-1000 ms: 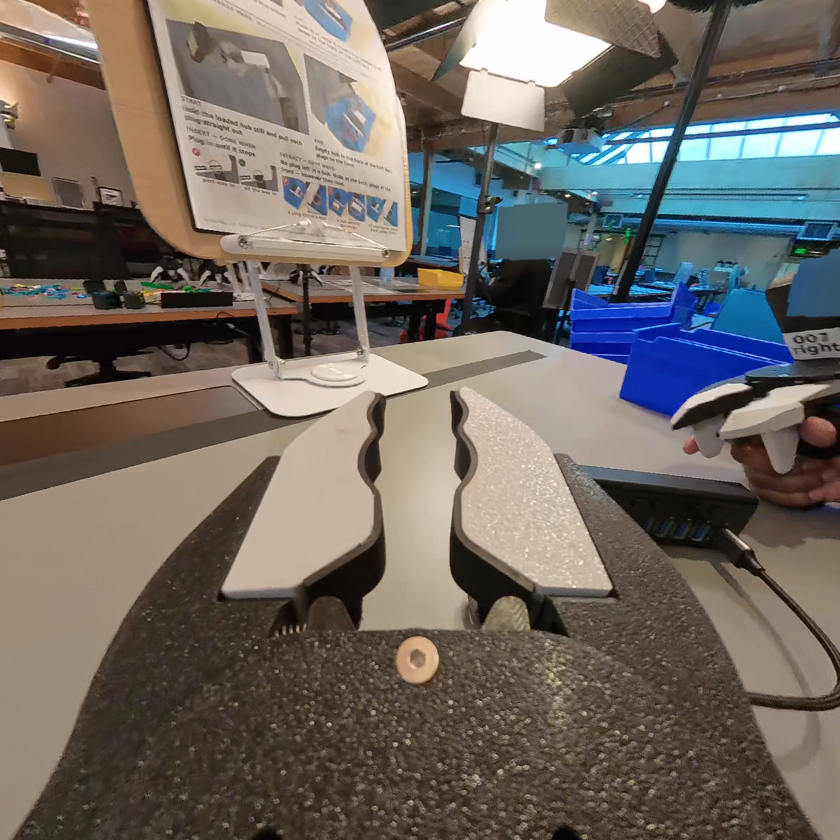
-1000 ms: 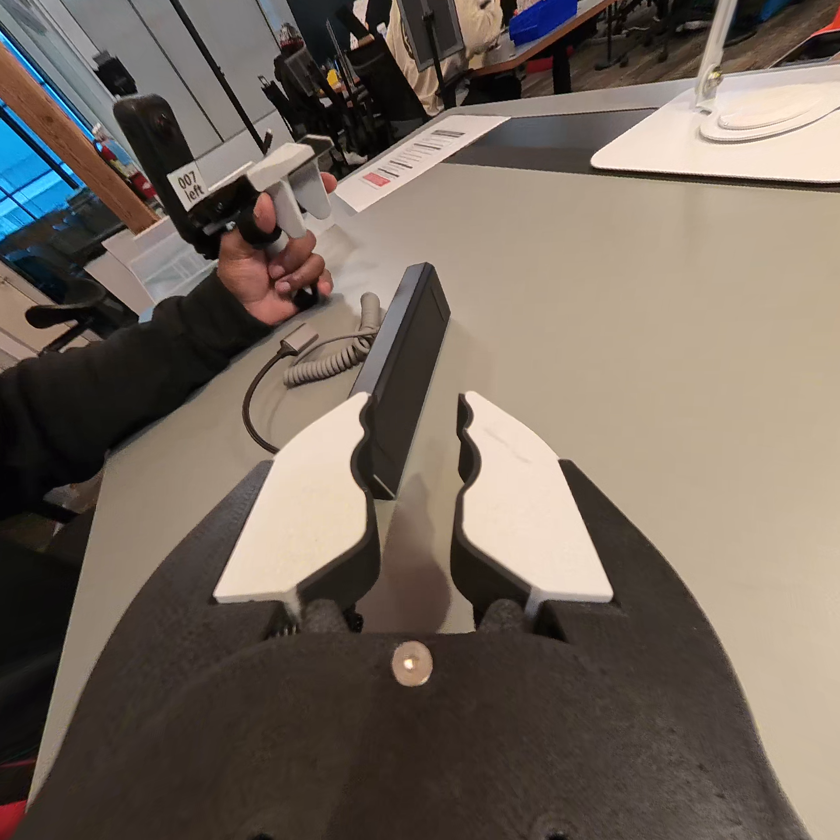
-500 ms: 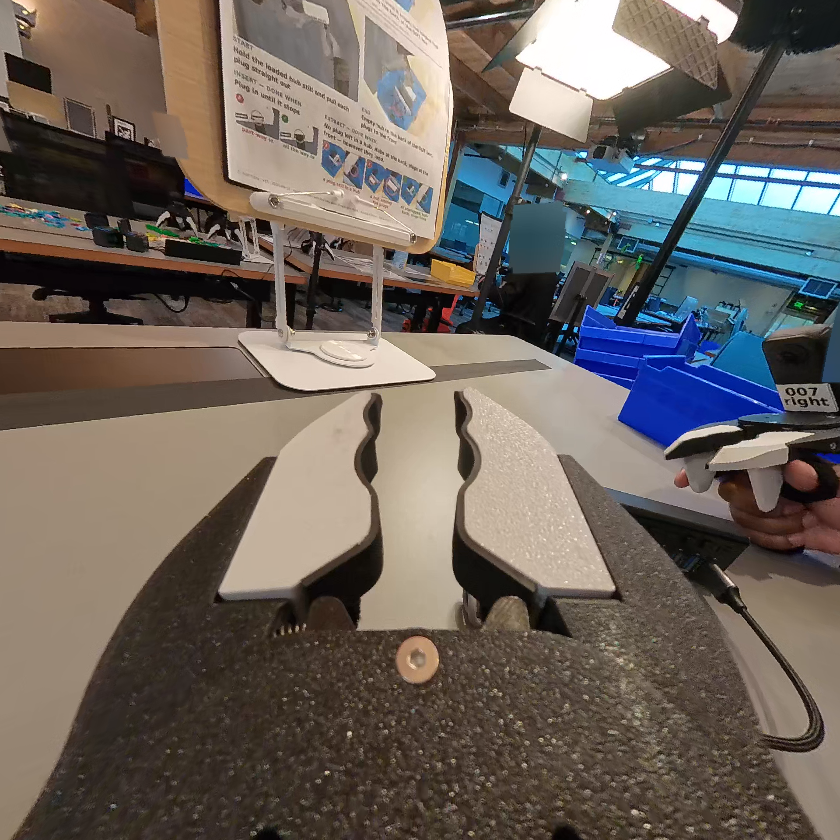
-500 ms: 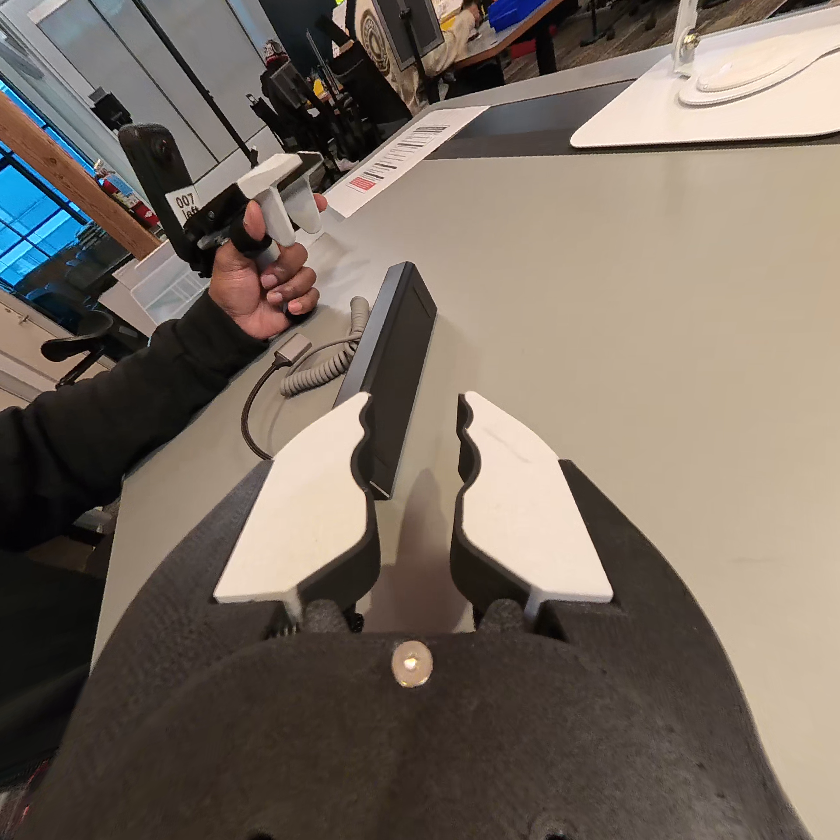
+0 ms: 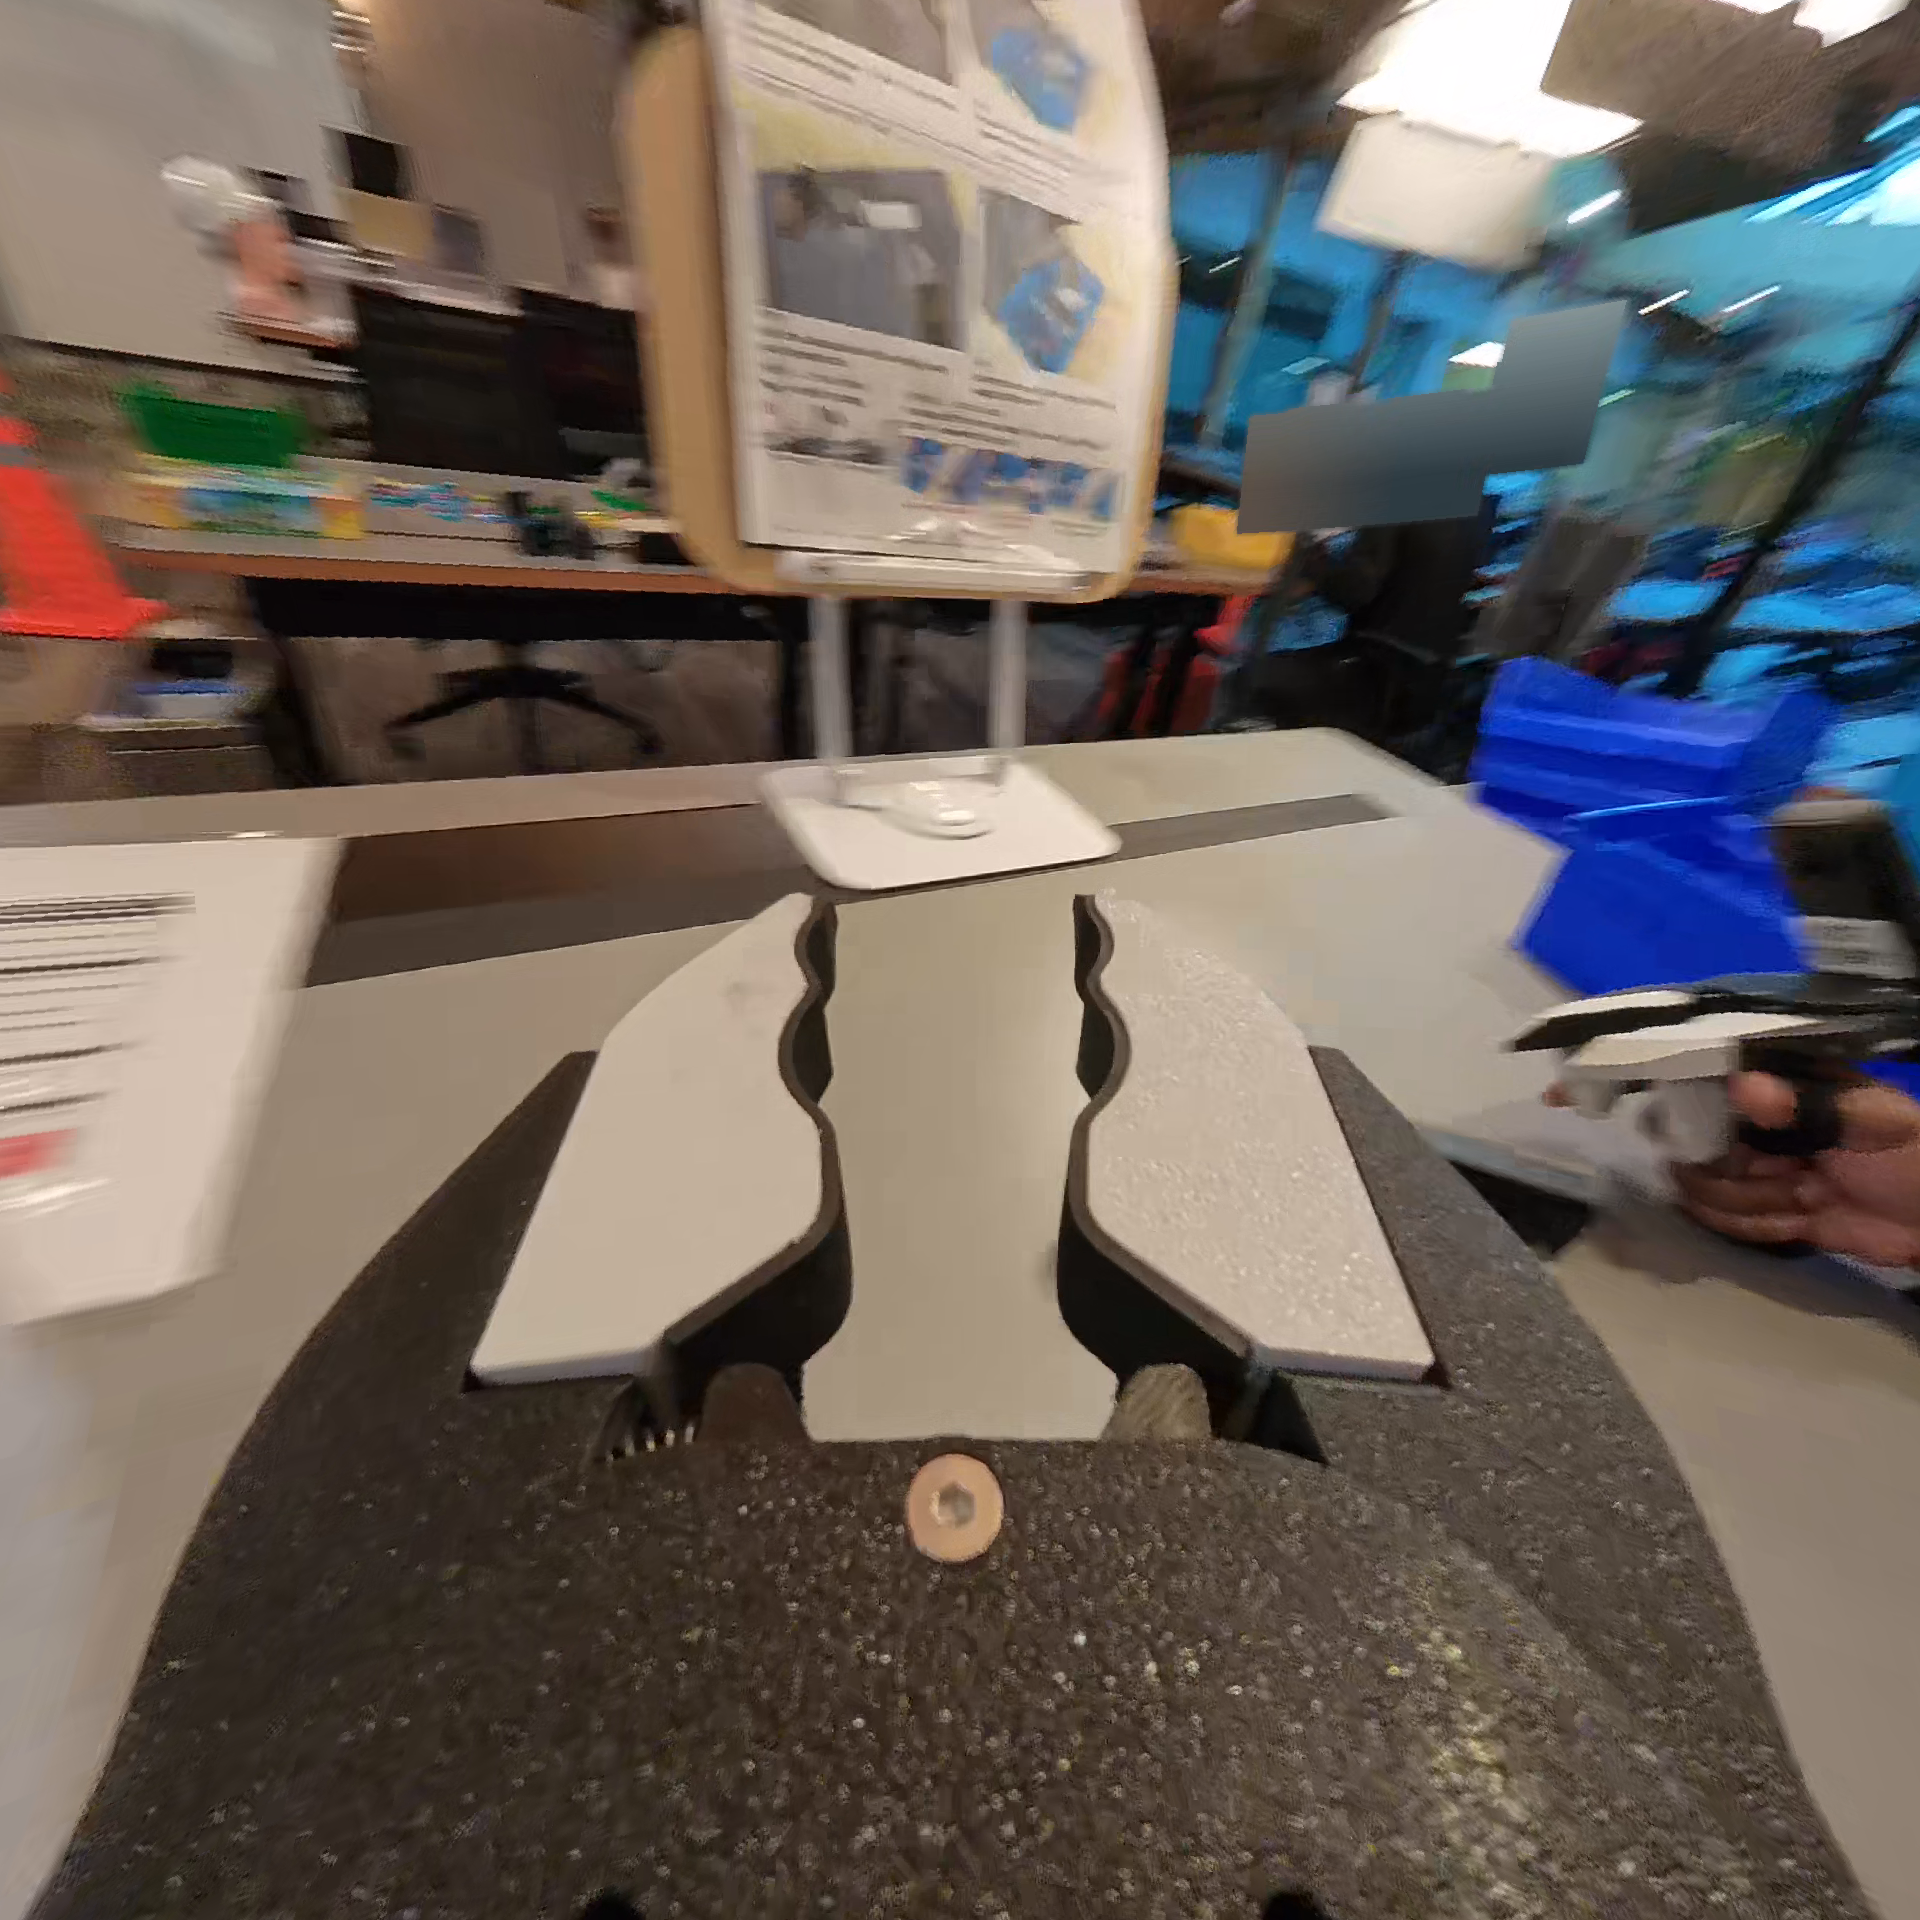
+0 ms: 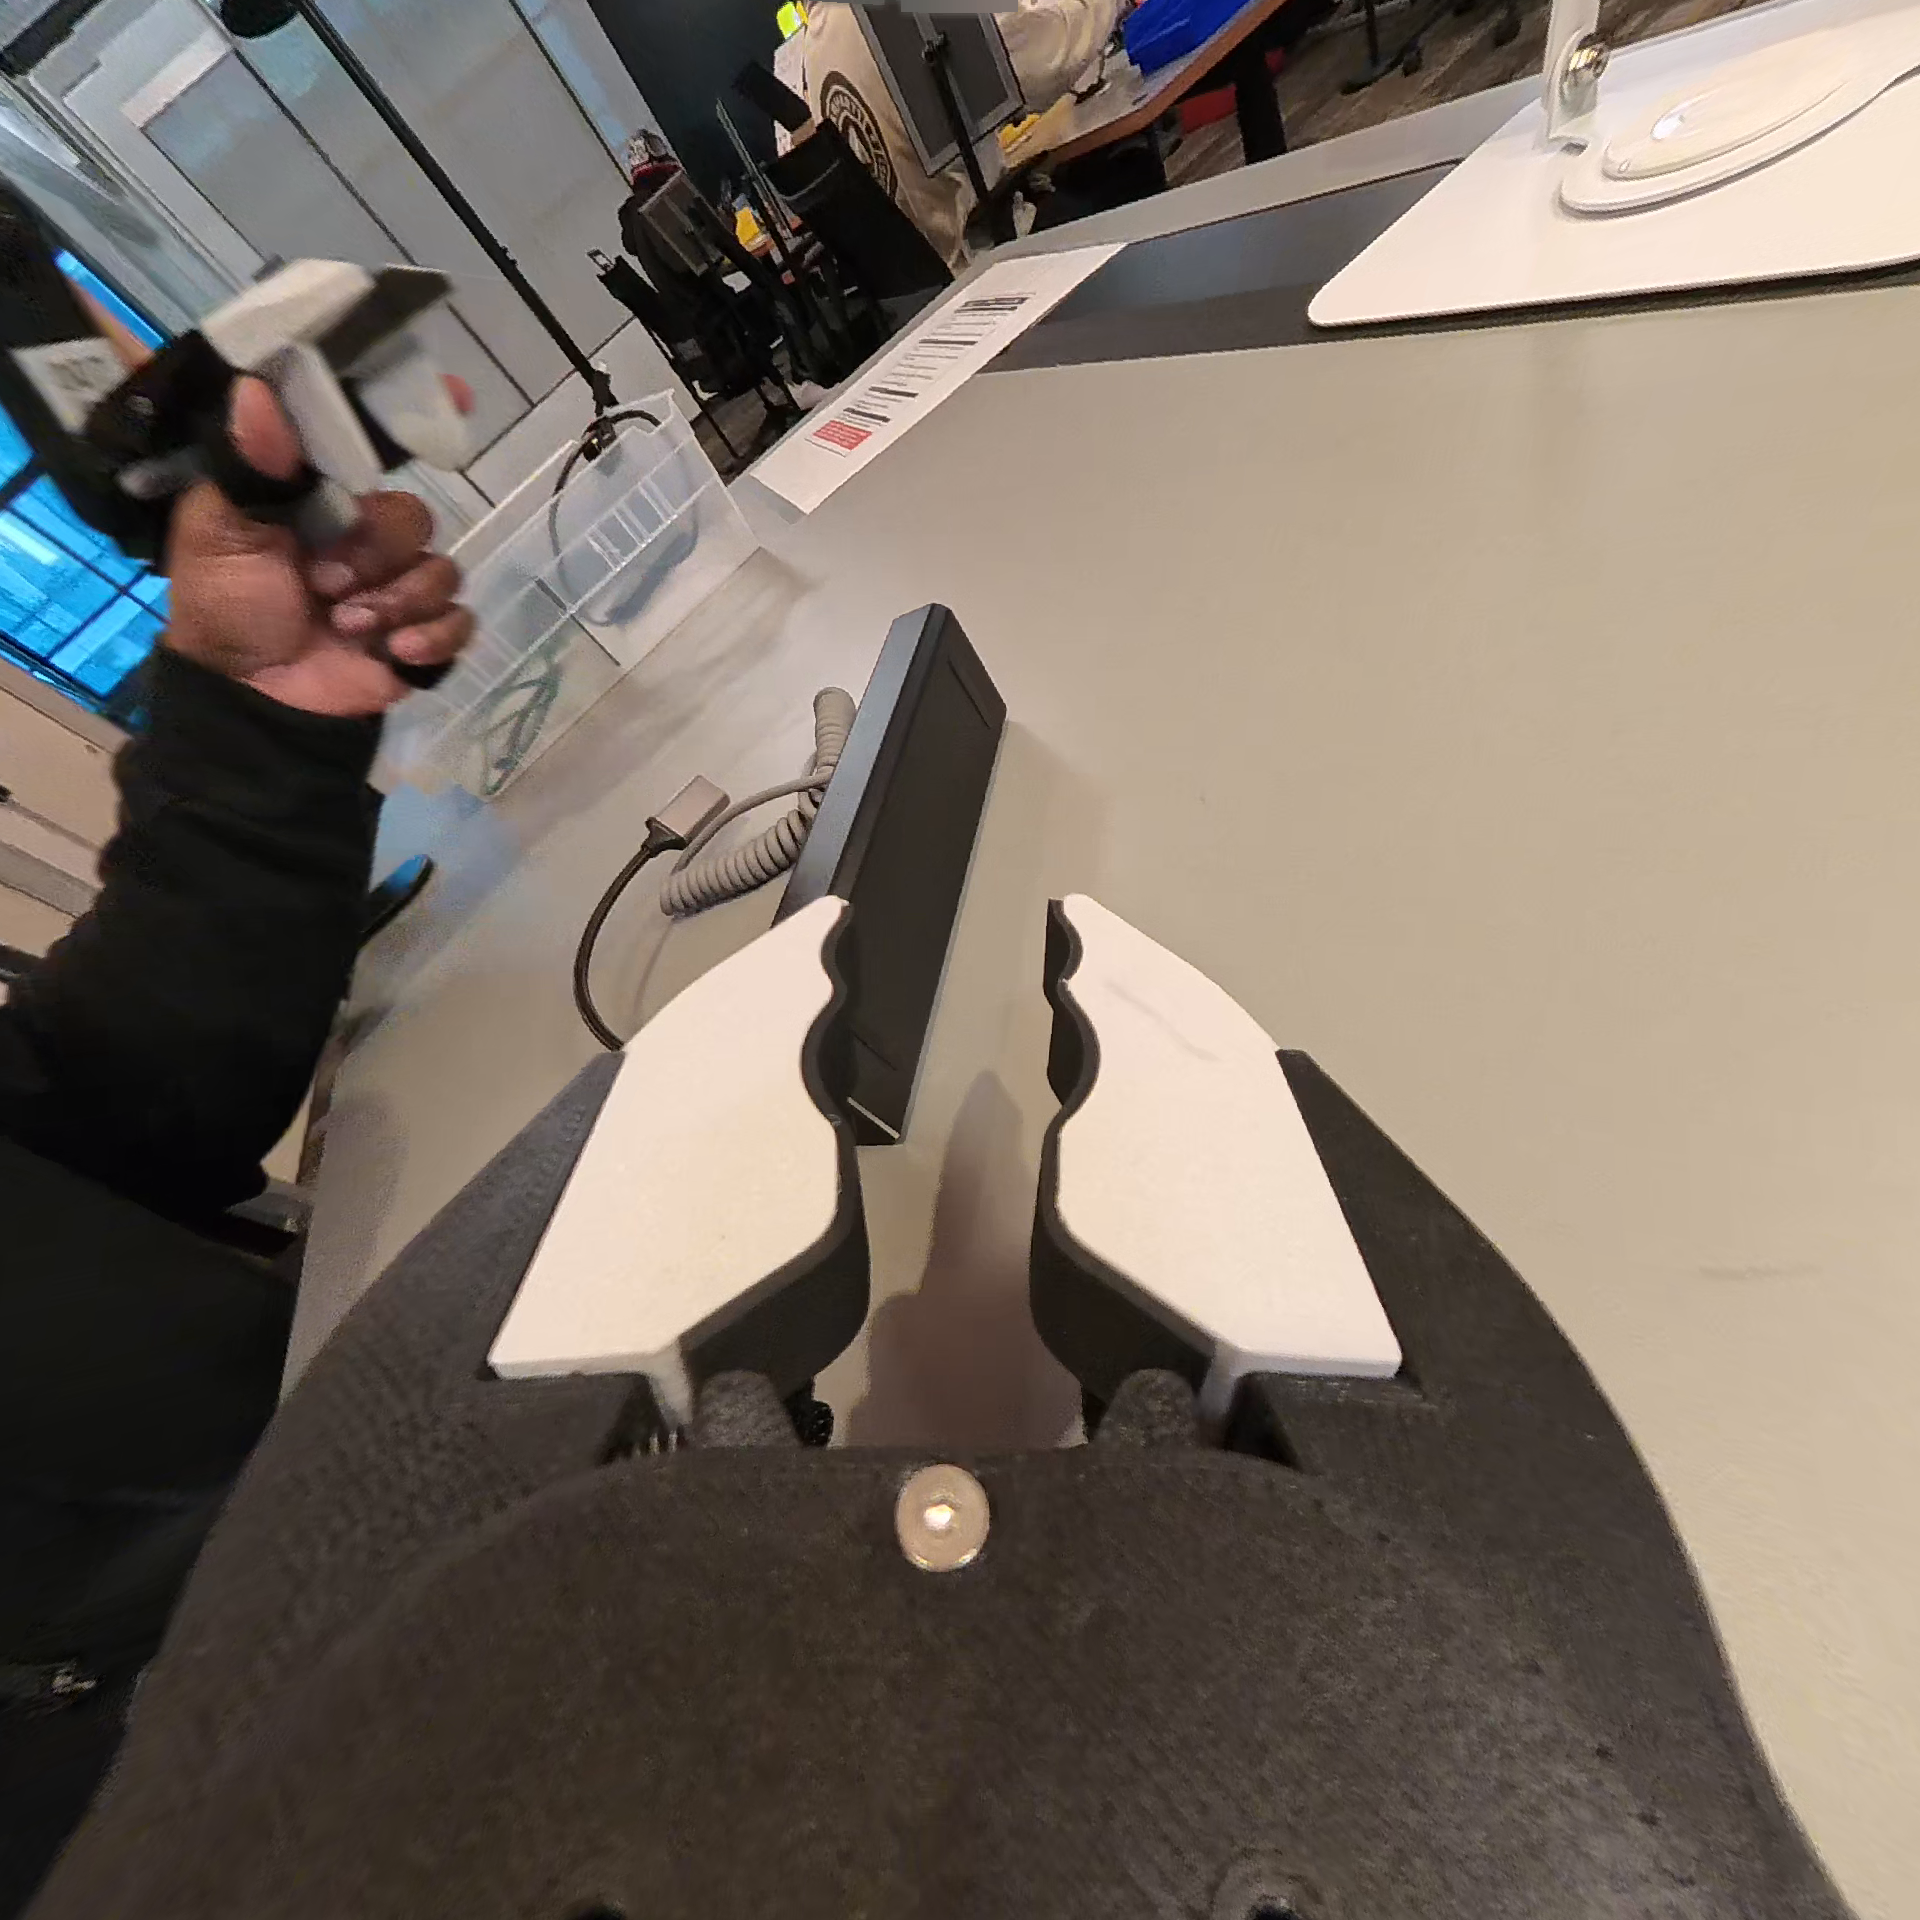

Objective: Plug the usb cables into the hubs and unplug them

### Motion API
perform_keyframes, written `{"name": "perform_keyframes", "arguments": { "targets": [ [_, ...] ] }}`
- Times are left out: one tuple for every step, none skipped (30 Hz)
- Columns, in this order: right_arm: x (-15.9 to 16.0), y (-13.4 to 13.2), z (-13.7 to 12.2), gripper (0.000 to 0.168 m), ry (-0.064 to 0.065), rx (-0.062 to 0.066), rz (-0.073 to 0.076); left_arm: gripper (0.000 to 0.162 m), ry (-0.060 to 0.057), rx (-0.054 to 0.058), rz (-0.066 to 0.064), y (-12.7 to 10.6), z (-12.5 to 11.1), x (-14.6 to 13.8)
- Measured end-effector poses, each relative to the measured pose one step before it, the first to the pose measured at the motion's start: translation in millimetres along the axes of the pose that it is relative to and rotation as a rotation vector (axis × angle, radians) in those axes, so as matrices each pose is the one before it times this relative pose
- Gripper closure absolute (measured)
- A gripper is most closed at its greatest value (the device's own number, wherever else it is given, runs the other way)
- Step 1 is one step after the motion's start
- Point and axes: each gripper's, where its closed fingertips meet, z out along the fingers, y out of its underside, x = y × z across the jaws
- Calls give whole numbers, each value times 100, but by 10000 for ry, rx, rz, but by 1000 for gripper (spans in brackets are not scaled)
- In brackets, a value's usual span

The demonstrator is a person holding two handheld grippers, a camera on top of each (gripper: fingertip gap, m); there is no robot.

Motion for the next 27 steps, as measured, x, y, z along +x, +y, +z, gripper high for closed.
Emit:
{"name": "perform_keyframes", "arguments": {
  "targets": [
    [-13,4,14,136,-43,-15,41,115,-1001,-308,518,-1082,-2391,-1922],
    [-22,30,23,136,-41,-30,27,110,-1096,-425,653,-781,-2432,-2664],
    [-32,46,29,136,-45,-38,14,108,-1227,-504,686,-258,-2284,-3388],
    [-47,44,43,136,-48,-44,8,108,-1285,-623,592,480,-1778,-3876],
    [-55,64,39,136,-40,-48,2,108,-1108,-873,385,1439,-977,-3781],
    [-49,49,41,136,-30,-48,-10,108,-543,-1116,250,2274,-68,-2832],
    [-64,67,42,136,-23,-44,-28,107,54,-1224,126,2788,654,-1631],
    [-77,63,38,136,-17,-43,-46,107,429,-1216,49,2900,1161,-738],
    [-82,68,50,136,-14,-44,-53,107,398,-1055,3,2575,1446,-420],
    [-70,65,32,136,-10,-42,-49,107,235,-814,35,2085,1512,-327],
    [-52,46,34,136,2,-29,-43,108,133,-664,111,1654,1437,-209],
    [-22,21,9,136,14,-8,-39,108,-25,-573,129,1304,1248,-263],
    [-11,-5,-5,136,16,11,-27,108,-116,-502,147,1029,1013,-281],
    [-8,-20,-24,136,-2,18,-1,108,-122,-402,135,725,755,-209],
    [21,-33,-37,136,-5,30,25,108,-53,-225,55,379,498,-83],
    [45,-56,-44,136,2,38,40,108,102,-40,-101,19,300,61],
    [36,-40,-22,136,-5,28,41,108,240,83,-253,-201,145,174],
    [13,-6,-2,136,-22,4,34,109,330,118,-312,-267,18,229],
    [16,3,5,136,-12,-10,28,110,296,85,-264,-202,-80,169],
    [21,12,12,136,0,-10,16,110,218,82,-238,-187,-157,63],
    [8,12,16,136,2,-10,3,110,231,128,-270,-223,-189,34],
    [-11,7,12,136,7,-7,-9,110,300,190,-327,-275,-200,67],
    [-6,13,5,136,9,-8,-18,110,315,221,-332,-262,-180,19],
    [-23,21,13,136,-4,-16,-21,110,370,200,-315,-175,-130,67],
    [-58,37,23,136,-30,-25,-17,110,422,176,-383,-126,-48,93],
    [-60,39,14,137,-35,-28,-11,110,385,150,-426,-127,87,16],
    [-23,23,15,137,-11,-18,-12,110,351,98,-350,-89,182,-24]
  ]
}}
